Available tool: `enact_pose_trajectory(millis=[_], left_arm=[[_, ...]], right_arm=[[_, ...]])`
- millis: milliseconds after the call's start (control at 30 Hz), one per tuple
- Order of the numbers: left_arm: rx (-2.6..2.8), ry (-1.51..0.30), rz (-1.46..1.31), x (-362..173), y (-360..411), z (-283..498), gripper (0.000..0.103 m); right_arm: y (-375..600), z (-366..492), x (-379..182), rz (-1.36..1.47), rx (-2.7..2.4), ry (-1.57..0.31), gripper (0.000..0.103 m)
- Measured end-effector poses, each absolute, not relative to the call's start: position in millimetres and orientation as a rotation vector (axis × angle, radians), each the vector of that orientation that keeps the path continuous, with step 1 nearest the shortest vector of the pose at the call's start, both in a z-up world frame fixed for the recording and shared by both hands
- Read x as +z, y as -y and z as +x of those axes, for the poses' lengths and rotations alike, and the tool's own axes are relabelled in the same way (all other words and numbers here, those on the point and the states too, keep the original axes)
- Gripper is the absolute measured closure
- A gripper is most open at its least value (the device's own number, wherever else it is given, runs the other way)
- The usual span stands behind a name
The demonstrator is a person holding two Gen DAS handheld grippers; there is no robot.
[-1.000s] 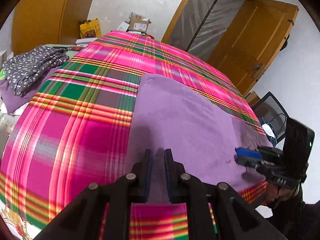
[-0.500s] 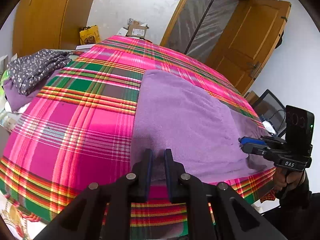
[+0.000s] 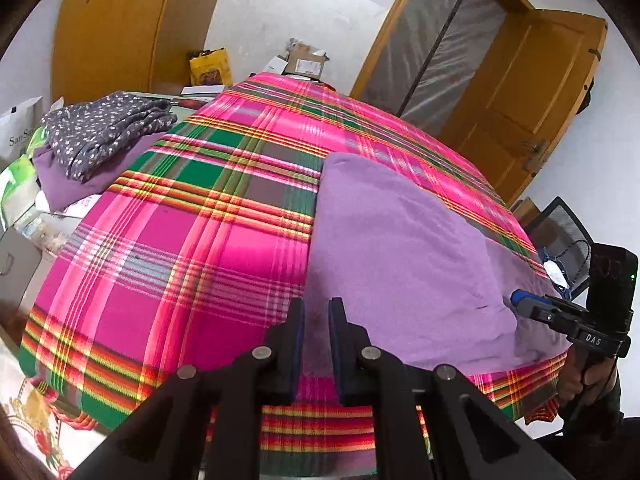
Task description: Fold clothes
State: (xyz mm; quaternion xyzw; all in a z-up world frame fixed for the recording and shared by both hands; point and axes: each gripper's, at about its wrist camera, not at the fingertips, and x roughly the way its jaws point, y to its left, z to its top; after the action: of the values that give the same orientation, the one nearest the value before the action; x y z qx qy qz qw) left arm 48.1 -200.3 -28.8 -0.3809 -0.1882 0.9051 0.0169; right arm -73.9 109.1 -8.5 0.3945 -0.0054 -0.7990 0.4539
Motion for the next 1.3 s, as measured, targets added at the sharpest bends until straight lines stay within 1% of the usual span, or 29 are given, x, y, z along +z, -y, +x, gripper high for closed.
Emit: enact_pose_trajectory(millis=[267, 400, 467, 567, 733, 767, 800, 867, 1033, 1300], left_arm=[[2.765, 0.562, -1.188, -39, 191, 48, 0.091], [2.773, 0.521, -1.178, -30, 183, 48, 0.091], [2.761, 0.487, -1.136, -21, 171, 46, 0.091], [2.704, 0.495, -1.077, -15, 152, 37, 0.091], [2.582, 0.415, -1.060, -17, 104, 22, 0.090], [2.560, 0.395, -1.075, -21, 97, 18, 0.090], [2.548, 0.378, -1.096, -26, 93, 16, 0.090], [2.536, 0.360, -1.160, -38, 88, 11, 0.090], [2.544, 0.381, -1.144, -33, 90, 12, 0.090], [2.567, 0.285, -1.108, -14, 63, 1, 0.090]], right_arm=[[-104, -72, -12, 0.993, -1.935, -0.005, 0.083], [-105, -70, -14, 0.997, -1.936, -0.017, 0.083], [-108, -69, -11, 0.979, -1.944, -0.010, 0.083], [-111, -70, -7, 0.962, -1.965, -0.002, 0.083], [-121, -71, -6, 0.973, -2.011, 0.017, 0.083], [-123, -71, -7, 0.976, -2.019, 0.021, 0.081], [-126, -72, -7, 0.978, -2.030, 0.029, 0.074], [-134, -73, -8, 0.987, -2.051, 0.049, 0.066], [-158, -77, -7, 0.991, -2.113, 0.114, 0.065], [-211, -87, -3, 0.995, -2.243, 0.271, 0.064]])
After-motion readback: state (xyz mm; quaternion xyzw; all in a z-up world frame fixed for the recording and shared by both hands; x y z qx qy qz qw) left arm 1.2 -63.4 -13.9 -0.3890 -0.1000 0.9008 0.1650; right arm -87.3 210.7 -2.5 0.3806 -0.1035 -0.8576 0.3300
